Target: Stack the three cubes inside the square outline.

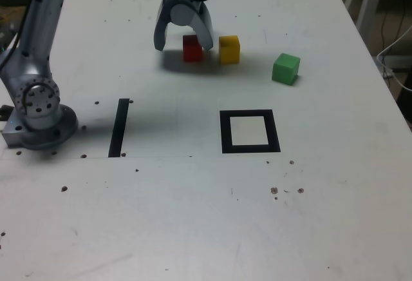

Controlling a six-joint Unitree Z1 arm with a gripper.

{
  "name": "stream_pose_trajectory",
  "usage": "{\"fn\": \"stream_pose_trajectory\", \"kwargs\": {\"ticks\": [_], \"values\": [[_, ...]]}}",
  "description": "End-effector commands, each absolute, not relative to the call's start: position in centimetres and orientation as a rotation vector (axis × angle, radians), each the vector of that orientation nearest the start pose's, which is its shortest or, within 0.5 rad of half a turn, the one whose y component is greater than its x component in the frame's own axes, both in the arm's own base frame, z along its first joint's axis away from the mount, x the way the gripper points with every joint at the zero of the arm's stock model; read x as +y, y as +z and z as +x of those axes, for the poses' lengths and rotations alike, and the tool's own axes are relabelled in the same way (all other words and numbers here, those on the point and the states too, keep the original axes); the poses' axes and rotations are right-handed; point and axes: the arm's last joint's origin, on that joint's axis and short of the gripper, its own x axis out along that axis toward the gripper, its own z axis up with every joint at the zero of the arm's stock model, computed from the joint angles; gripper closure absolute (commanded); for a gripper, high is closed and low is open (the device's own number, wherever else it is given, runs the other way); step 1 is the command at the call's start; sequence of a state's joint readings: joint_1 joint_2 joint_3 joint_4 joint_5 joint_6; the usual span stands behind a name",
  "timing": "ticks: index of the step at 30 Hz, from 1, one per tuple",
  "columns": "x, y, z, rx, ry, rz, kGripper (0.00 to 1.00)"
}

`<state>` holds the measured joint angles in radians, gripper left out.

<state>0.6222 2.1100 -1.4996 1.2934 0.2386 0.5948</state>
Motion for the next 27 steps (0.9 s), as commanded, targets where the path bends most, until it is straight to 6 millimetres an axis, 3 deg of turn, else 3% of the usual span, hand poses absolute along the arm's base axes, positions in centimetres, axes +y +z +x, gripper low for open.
{"fn": "stream_pose_trajectory", "kwargs": {"ticks": [1, 13, 19, 27], "values": [[21.7, 21.1, 28.1, 1.986, -0.018, 0.011, 0.18], [22.0, 19.6, 28.7, 2.001, -0.055, -0.001, 0.46], [22.1, 19.7, 28.7, 1.992, -0.054, 0.01, 0.68], [21.8, 19.9, 28.5, 1.987, -0.057, 0.016, 0.72]]}}
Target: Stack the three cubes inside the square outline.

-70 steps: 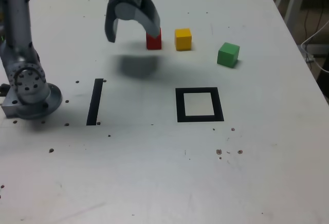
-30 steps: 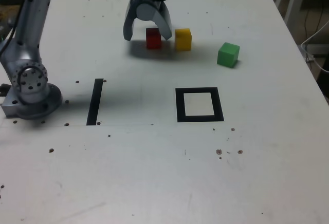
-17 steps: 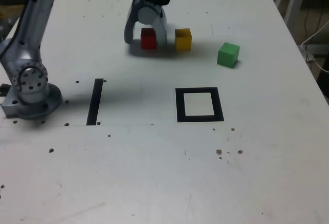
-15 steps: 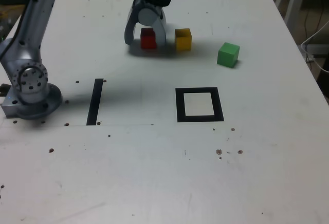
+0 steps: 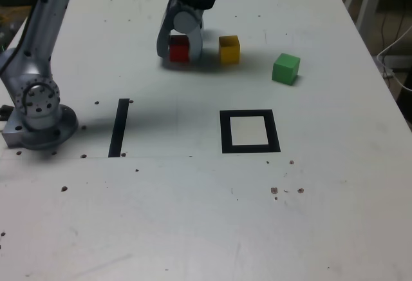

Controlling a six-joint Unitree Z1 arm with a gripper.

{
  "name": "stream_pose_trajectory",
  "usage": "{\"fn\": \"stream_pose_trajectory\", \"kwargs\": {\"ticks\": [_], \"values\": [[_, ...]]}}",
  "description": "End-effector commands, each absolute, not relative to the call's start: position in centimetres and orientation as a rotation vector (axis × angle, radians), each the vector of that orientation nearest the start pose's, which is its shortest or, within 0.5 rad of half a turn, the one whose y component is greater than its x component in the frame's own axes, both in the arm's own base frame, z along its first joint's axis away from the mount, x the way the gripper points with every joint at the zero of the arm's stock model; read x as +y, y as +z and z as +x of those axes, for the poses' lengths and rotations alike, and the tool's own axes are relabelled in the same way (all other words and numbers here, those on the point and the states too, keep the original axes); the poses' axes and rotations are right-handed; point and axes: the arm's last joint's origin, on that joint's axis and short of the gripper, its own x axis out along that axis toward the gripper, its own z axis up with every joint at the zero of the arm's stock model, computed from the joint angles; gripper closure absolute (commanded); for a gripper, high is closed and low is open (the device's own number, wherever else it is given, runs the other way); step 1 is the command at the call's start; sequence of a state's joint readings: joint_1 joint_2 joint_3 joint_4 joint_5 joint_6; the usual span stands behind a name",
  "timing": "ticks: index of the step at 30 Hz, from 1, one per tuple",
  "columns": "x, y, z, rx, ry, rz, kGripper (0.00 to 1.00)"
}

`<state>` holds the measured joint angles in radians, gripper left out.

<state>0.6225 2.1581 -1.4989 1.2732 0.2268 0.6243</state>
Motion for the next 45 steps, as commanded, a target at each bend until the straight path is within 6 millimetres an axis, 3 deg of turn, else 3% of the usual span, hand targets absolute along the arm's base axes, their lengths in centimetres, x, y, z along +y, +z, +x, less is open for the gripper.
{"fn": "stream_pose_trajectory", "kwargs": {"ticks": [1, 10, 23, 33, 45], "values": [[21.7, 20.0, 28.4, 1.984, -0.057, 0.017, 0.72], [19.7, 22.1, 28.3, 1.954, -0.053, 0.049, 0.72], [10.5, 26.7, 29.6, 1.868, -0.091, 0.086, 0.72], [4.5, 26.4, 30.5, 1.856, -0.07, 0.01, 0.72], [1.0, 26.0, 32.8, 1.829, -0.106, 0.004, 0.72]]}}
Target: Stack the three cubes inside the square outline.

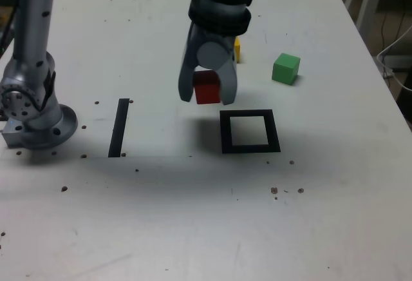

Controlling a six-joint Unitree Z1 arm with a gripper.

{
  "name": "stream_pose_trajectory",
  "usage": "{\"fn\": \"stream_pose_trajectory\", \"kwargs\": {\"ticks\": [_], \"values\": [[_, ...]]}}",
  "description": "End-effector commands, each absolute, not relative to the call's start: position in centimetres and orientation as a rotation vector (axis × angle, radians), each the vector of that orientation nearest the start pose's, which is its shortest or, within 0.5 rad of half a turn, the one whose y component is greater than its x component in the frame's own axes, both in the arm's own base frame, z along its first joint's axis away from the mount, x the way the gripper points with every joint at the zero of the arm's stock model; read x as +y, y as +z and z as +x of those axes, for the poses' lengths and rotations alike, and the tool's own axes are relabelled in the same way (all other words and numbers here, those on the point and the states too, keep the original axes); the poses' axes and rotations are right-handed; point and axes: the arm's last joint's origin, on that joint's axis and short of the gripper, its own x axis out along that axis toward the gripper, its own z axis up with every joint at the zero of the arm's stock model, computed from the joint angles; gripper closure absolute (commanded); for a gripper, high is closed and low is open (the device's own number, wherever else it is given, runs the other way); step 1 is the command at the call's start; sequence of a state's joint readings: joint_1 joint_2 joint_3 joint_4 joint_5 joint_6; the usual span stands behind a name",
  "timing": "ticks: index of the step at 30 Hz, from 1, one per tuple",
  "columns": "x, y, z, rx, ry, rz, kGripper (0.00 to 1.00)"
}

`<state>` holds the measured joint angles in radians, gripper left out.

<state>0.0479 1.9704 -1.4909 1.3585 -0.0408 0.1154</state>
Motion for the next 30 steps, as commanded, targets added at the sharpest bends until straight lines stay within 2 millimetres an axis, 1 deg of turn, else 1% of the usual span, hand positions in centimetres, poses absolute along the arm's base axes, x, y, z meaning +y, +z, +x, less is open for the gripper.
{"fn": "stream_pose_trajectory", "kwargs": {"ticks": [1, 11, 30], "values": [[0.8, 26.0, 33.1, 1.827, -0.109, 0.007, 0.72], [-0.6, 24.3, 35.5, 1.84, -0.148, 0.021, 0.72], [-0.9, 21.6, 37.5, 1.86, -0.177, 0.035, 0.72]]}}
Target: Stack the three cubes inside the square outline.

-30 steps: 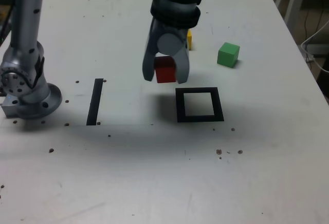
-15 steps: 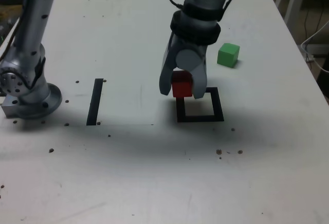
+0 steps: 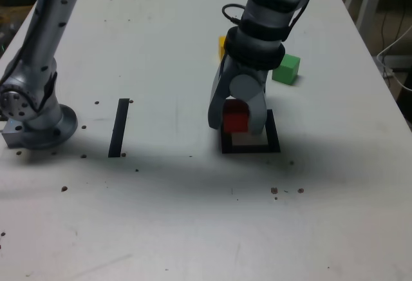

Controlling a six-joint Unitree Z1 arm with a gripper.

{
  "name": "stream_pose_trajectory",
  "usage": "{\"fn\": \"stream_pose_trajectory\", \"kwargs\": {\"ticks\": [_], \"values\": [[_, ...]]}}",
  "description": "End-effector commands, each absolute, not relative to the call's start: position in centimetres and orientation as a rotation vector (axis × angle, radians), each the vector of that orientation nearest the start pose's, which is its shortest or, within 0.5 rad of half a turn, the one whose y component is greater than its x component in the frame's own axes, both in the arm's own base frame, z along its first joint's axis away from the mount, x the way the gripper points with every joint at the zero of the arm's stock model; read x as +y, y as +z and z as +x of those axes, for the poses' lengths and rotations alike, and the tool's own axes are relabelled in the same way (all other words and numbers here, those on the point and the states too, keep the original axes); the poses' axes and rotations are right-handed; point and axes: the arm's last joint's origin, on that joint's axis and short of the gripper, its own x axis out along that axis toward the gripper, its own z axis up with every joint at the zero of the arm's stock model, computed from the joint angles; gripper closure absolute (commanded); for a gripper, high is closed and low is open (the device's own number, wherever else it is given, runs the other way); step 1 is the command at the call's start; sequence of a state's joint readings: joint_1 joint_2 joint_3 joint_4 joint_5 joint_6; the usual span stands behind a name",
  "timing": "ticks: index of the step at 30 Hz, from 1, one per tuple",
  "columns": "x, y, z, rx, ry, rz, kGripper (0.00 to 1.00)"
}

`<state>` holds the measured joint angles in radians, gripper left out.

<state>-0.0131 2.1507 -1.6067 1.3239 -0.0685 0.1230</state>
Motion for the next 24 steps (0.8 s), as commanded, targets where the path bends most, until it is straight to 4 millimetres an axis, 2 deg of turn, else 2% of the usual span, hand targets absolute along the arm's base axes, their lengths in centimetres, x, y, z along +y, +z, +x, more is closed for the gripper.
{"fn": "stream_pose_trajectory", "kwargs": {"ticks": [1, 14, 16, 18, 22, 24], "values": [[-0.9, 21.5, 37.6, 1.859, -0.178, 0.036, 0.72], [0.3, 20.4, 38.3, 1.868, -0.174, 0.04, 0.72], [0.4, 20.3, 38.4, 1.864, -0.174, 0.043, 0.7], [0.4, 20.3, 38.5, 1.858, -0.178, 0.048, 0.58], [0.4, 20.1, 38.5, 1.848, -0.192, 0.054, 0.2], [0.4, 20.1, 38.5, 1.846, -0.197, 0.056, 0.07]]}}
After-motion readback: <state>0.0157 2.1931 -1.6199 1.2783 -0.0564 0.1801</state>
